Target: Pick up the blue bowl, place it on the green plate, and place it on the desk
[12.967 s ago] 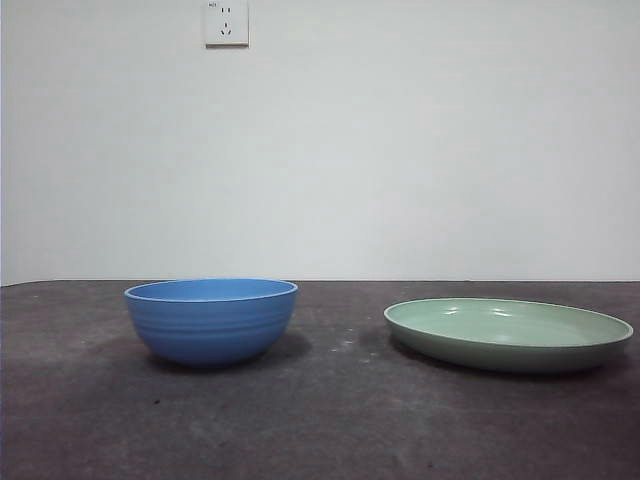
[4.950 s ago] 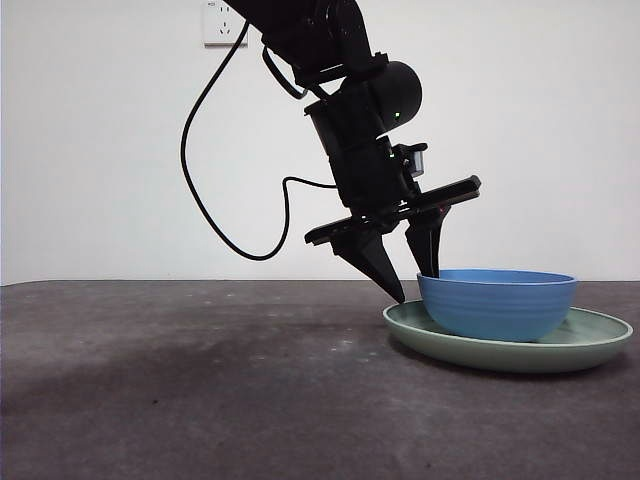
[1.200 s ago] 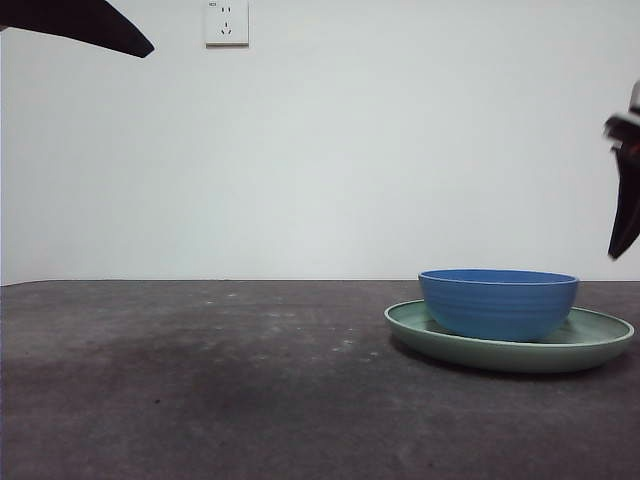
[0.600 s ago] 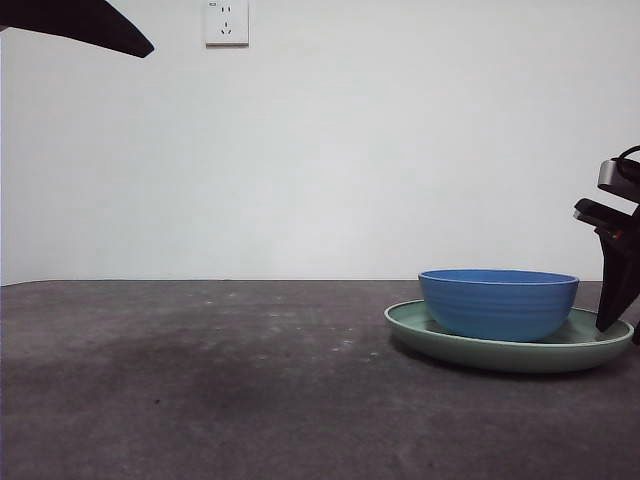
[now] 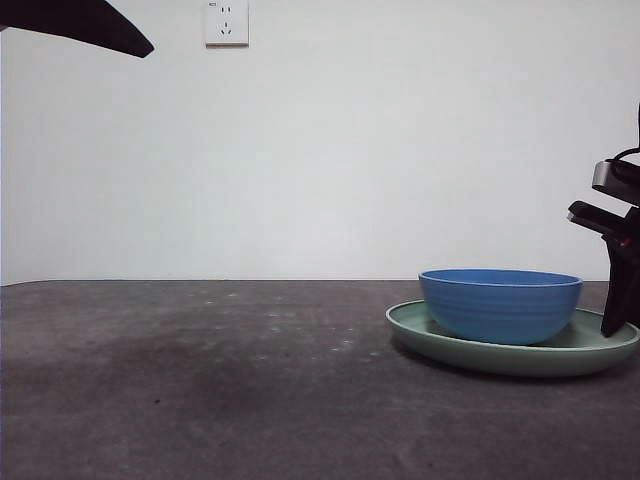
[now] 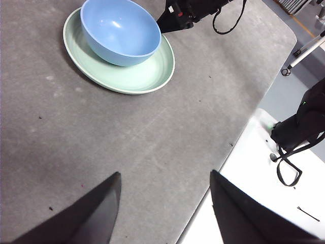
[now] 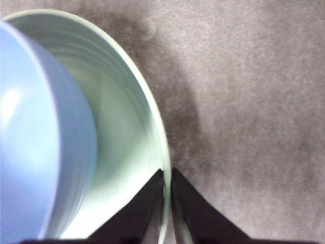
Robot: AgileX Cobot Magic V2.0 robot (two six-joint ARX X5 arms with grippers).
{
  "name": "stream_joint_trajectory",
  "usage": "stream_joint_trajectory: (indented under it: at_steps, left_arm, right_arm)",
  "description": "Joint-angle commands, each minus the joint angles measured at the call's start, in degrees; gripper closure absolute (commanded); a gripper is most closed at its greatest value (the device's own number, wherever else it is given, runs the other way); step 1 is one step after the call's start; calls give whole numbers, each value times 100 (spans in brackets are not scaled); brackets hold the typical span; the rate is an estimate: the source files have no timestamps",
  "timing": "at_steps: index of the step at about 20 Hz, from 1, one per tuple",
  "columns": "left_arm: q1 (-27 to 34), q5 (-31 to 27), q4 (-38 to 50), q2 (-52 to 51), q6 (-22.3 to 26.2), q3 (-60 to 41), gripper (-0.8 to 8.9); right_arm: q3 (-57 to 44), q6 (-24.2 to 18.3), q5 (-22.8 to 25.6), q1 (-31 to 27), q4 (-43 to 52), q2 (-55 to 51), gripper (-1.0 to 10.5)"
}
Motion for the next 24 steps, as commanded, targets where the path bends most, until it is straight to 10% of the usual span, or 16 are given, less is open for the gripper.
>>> stream_joint_trajectory:
  at_steps: [1,15,24]
  left_arm:
    - [-37,26,39,28,70,48,533]
    - [-37,26,26,28,72,48,533]
    - [-37,26,44,28,74,48,533]
  right_arm:
    - [42,59,-105,-9,35,101,933]
    - [63,717,-968,70,144,-815,933]
    - [66,1294,-621,1360,522,-883,933]
